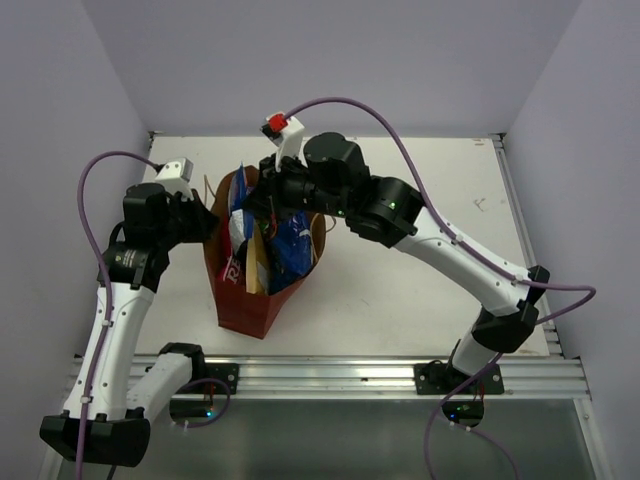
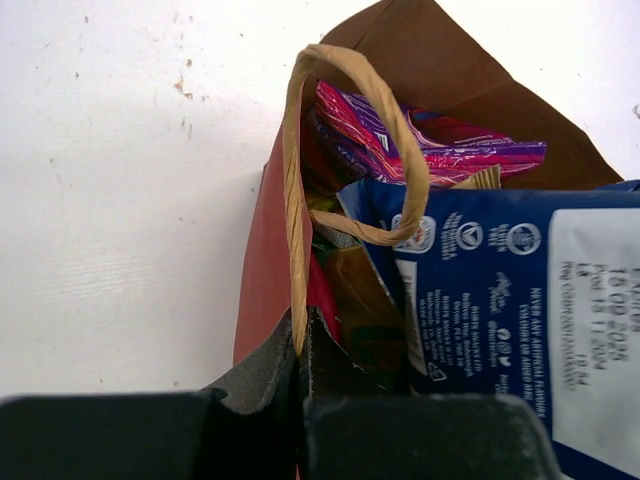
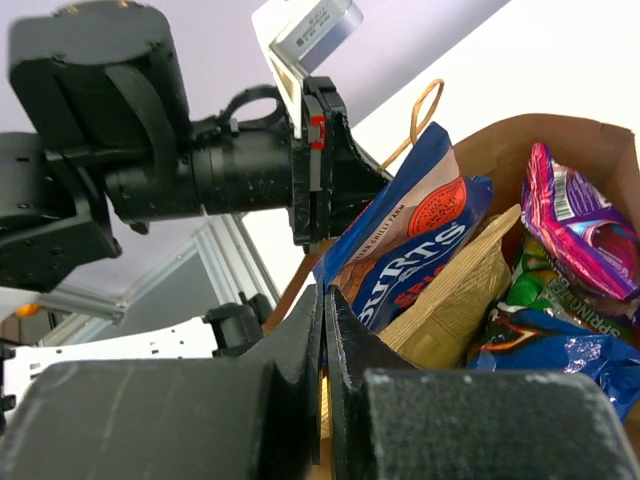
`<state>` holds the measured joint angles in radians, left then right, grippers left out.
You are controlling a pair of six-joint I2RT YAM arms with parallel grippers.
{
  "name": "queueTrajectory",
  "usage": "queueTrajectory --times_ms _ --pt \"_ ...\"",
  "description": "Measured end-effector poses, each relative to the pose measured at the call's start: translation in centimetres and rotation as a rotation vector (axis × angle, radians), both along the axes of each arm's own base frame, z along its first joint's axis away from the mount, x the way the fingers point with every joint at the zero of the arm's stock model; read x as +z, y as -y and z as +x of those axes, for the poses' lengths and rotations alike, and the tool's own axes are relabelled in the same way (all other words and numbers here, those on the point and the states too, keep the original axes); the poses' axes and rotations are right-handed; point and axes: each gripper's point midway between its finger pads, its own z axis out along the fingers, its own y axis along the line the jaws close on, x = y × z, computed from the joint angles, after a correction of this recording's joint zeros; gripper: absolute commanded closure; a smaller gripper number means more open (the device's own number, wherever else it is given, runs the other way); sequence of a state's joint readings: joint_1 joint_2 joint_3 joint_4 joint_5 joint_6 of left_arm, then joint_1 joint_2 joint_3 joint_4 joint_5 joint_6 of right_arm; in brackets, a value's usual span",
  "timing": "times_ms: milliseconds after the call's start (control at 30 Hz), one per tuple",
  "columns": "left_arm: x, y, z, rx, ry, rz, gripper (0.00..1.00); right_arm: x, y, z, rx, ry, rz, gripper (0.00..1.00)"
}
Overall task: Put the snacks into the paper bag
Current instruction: Place the snack in the paper bag.
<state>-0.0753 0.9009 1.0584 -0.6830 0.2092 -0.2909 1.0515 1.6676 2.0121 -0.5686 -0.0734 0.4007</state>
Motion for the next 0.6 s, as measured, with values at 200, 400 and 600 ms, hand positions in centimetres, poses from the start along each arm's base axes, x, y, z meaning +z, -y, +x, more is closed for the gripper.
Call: queueTrajectory --times_ms 200,400,600 --pt "-0.1 0.3 0.0 -0.031 0.000 0.003 1.00 -1.9 -0.5 -0.1 0.018 -0.027 -0.037 1.00" --pt "-0.1 0.5 -0.1 -0.045 0.001 0.001 1.00 -4.7 -1.3 0.0 0.024 -0.077 -0.066 1.00" --pt "-0.1 0.6 -0.1 -0.047 0.001 0.002 1.00 -9.0 -2.4 0.4 0.010 -0.152 -0.109 1.00"
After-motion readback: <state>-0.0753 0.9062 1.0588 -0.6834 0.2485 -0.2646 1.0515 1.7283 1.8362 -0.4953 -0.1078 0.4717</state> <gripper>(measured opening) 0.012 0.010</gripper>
